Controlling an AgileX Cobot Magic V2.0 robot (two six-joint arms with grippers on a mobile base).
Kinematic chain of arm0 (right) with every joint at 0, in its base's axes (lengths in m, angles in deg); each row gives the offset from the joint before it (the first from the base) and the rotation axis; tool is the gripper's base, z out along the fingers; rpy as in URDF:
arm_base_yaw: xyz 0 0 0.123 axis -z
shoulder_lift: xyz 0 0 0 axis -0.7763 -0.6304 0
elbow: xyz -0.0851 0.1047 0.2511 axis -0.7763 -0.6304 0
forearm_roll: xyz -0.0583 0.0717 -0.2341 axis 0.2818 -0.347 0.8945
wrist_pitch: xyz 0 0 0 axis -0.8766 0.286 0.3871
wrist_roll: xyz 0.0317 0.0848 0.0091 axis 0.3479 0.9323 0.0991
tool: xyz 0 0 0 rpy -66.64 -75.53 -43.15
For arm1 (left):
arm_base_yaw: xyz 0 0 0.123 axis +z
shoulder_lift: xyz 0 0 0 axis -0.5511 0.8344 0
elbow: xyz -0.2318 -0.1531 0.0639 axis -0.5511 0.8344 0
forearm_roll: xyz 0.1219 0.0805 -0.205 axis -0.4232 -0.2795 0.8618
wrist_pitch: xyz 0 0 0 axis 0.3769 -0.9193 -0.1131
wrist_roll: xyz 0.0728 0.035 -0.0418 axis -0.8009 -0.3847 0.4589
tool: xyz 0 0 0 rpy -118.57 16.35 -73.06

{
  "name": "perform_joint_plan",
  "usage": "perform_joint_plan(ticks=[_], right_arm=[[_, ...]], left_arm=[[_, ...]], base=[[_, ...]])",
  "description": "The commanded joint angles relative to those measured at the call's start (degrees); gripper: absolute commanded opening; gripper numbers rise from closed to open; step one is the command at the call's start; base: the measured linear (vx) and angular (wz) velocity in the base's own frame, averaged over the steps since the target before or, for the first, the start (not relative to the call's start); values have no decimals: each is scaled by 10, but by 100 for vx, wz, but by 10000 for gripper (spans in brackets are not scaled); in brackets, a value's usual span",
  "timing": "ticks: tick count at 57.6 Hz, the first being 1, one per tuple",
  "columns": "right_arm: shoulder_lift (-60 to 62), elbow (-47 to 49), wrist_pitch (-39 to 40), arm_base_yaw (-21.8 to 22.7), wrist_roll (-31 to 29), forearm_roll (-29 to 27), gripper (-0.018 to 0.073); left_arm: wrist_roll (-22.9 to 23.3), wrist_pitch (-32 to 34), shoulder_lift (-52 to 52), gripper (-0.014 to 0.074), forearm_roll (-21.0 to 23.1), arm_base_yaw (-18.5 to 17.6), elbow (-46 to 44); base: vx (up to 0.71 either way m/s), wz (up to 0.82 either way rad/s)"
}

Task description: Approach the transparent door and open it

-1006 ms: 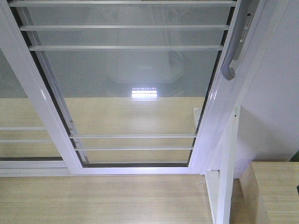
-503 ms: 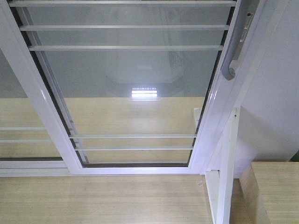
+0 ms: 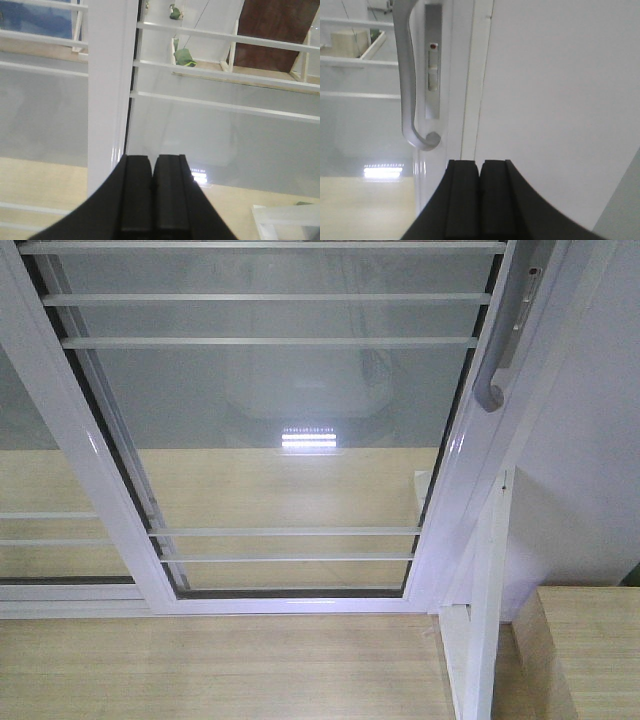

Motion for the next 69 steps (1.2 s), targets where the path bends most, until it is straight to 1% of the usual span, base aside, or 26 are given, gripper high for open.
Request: perform_joint_plan(ticks=[1,4,7,15,17,20,23,24,28,31,33,37,46,50,55,60,69], right_arm=[[-31,19,62,1,-3,-27,24],[-47,19,71,1,-3,-43,50],[-61,19,81,1,-3,-47,82],[-91,19,121,1,3,-48,234],[-96,19,134,1,19,-56,275],[-105,19,163,-6,62,-70,328],[-113,19,188,-19,75,-68,358],[-119,19,196,-30,75,-63,364],[-136,22,220,-66,75,-36,365],[-161,28,225,-107,73,-8,358],[-178,35,228,-126,69,4,353],[-216,50,239,-145,69,9,344],[-309,103,294,-146,61,5,337],[-354,133,297,-146,39,0,337],[-413,180,297,-146,16,-31,337],[-458,219,299,-146,1,-47,337],[-529,297,301,-146,-8,-49,337]], left_arm=[[4,45,13,1,18,1,-20],[3,45,16,8,18,1,-20],[3,46,17,19,18,1,-20],[3,46,17,65,18,1,-20],[3,46,17,83,18,1,-20],[3,43,17,118,18,1,-20],[2,40,17,153,18,1,-20],[2,40,17,176,18,1,-20],[2,40,17,225,18,1,-20],[2,40,17,265,18,1,-20],[2,40,17,287,18,1,-20],[2,41,17,316,18,1,-20],[2,42,17,326,18,1,-20],[2,42,17,326,18,1,-20],[2,44,17,326,18,1,-20],[2,47,17,326,18,1,-20],[2,47,17,326,18,1,-20]], base=[[0,0],[0,0],[0,0],[0,0],[0,0],[0,0],[0,0],[0,0],[0,0],[0,0],[0,0],[0,0],[0,0],[0,0],[0,0],[0,0],[0,0]])
